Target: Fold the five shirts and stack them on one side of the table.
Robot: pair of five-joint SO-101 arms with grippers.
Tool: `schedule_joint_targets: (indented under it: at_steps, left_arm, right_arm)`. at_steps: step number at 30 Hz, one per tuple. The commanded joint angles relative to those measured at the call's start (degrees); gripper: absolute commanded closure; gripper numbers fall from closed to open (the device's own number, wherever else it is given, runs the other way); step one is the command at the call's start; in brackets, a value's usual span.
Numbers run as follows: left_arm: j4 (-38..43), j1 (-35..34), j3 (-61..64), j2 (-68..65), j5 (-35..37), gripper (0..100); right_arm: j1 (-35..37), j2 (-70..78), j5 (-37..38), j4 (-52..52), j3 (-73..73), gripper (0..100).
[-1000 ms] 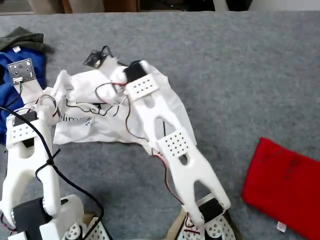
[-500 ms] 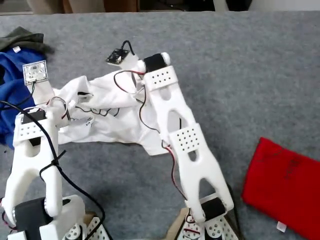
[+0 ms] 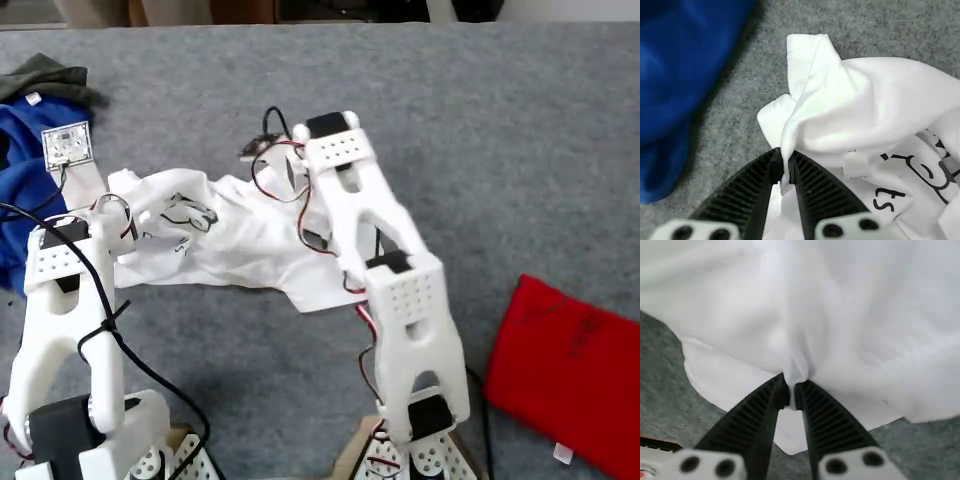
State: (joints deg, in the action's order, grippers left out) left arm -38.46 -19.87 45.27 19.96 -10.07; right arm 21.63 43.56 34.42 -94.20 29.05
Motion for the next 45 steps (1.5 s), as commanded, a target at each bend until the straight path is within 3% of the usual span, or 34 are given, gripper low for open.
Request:
schedule_joint_targets:
  at_steps: [1, 7, 13, 21, 34, 45]
  left_arm:
    - [-0.44, -0.35, -1.85, 1.27, -0.35, 98]
    - [-0.44, -0.35, -1.76, 1.27, -0.35, 98]
    - [-0.44, -0.35, -1.67, 1.27, -0.35, 98]
    - [-0.09, -0.35, -1.41, 1.27, -0.35, 98]
    - [1.93, -1.32, -0.35, 1.27, 0.0, 98]
    - [4.04, -1.23, 1.23, 1.27, 0.0, 98]
  right_arm:
    - [-4.0, -8.04, 0.79, 2.29, -3.47, 96.2]
    - [-5.58, -15.08, 0.53, 2.2, 0.92, 76.9]
    - [1.71, -18.42, 1.32, -2.64, 7.78, 76.8]
    - [10.77, -6.9, -4.48, 4.22, 12.79, 76.8]
    - [13.76, 17.8, -14.68, -8.18, 45.85, 76.8]
    - [12.88, 12.09, -17.23, -8.18, 33.36, 76.8]
